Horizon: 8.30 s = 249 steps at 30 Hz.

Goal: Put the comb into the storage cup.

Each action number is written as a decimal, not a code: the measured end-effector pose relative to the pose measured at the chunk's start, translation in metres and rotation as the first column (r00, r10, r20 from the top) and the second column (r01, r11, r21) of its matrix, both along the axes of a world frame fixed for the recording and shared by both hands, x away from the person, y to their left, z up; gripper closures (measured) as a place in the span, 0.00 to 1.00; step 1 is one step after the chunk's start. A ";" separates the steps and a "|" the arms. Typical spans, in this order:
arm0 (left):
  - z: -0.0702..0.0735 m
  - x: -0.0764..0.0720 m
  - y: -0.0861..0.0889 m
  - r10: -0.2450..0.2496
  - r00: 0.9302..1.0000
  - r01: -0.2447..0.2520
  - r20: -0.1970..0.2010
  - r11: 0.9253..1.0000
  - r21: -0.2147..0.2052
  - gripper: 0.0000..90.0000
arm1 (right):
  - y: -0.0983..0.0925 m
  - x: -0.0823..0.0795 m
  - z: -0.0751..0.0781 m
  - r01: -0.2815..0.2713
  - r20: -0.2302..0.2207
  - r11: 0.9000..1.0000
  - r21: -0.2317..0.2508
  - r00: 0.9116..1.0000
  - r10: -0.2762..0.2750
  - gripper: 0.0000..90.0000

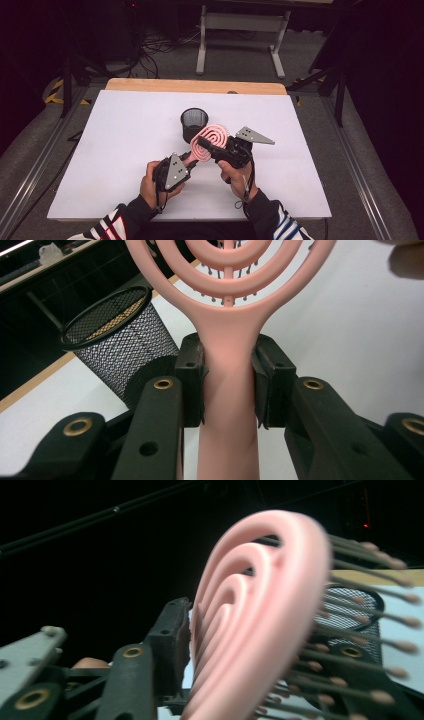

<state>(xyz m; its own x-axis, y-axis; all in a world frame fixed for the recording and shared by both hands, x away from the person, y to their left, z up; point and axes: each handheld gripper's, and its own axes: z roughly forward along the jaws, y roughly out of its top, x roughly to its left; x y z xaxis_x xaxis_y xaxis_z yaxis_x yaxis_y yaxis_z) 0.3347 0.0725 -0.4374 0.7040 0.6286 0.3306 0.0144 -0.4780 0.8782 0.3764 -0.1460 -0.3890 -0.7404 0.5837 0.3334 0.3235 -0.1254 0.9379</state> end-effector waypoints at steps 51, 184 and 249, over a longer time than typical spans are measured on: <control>-0.007 0.015 0.010 -0.181 0.982 0.180 -0.063 0.984 -0.019 0.21 | -0.021 -0.030 0.021 0.078 0.270 0.990 -0.117 0.962 -0.044 0.68; -0.020 -0.008 0.157 -0.085 0.986 0.069 -0.142 0.991 -0.111 0.06 | -0.026 0.052 0.102 0.225 0.363 0.971 -0.081 0.914 -0.181 0.68; -0.021 -0.008 0.155 -0.107 0.983 0.091 -0.151 0.990 -0.103 0.06 | 0.020 0.087 0.024 0.169 0.173 0.975 -0.141 0.974 -0.144 0.68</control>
